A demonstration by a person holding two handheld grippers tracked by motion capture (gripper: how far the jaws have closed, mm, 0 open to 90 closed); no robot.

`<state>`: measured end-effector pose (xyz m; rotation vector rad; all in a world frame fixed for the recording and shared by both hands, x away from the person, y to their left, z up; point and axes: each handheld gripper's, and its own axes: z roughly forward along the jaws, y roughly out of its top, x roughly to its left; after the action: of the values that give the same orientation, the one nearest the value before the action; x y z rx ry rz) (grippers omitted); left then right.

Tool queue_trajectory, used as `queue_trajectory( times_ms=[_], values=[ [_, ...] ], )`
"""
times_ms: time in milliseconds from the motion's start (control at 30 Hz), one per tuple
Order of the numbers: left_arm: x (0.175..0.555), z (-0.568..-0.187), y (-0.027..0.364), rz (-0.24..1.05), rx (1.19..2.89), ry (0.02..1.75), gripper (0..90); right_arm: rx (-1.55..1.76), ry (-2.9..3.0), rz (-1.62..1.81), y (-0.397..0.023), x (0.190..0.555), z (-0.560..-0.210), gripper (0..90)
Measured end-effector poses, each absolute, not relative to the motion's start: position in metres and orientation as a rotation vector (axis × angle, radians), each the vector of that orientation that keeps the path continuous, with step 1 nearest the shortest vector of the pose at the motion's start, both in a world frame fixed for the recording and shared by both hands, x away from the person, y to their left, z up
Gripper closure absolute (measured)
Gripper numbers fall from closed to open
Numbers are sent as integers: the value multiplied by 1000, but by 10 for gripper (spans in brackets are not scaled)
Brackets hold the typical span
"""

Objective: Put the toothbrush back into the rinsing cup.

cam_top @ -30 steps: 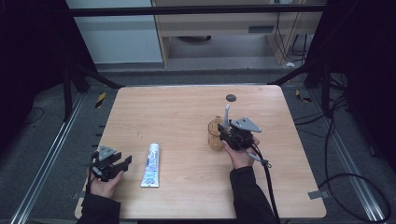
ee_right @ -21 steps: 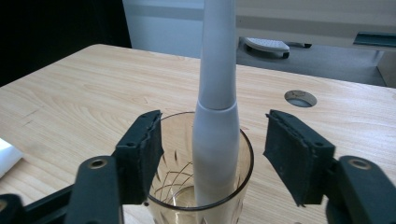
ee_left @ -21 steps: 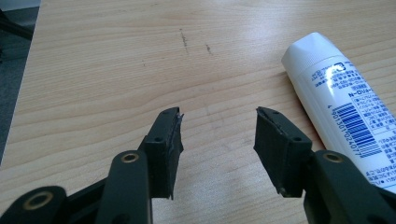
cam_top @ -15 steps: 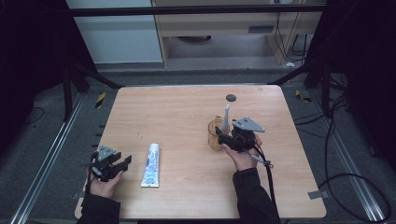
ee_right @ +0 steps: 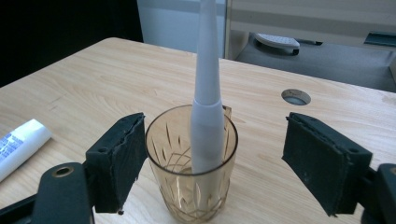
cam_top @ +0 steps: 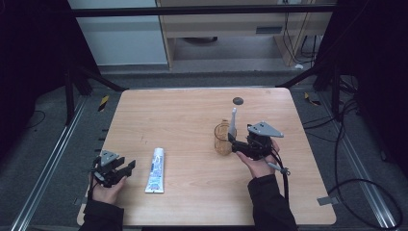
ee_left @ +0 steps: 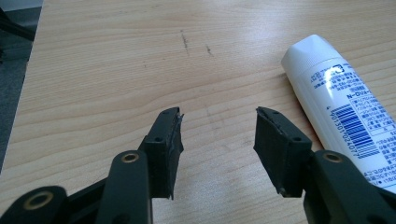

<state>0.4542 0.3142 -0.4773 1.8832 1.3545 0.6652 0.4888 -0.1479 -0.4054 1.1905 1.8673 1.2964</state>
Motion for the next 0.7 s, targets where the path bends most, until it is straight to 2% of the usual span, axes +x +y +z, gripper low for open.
queue_trajectory(
  times_ms=[433,700],
  values=[
    [454,-477,314,659,1876,1350,511,1177,1947,1251,-175,469,-421,202],
    [452,-474,311,660,1899,1317,552,1206,1974,1186,-196,466,-436,215]
  ],
)
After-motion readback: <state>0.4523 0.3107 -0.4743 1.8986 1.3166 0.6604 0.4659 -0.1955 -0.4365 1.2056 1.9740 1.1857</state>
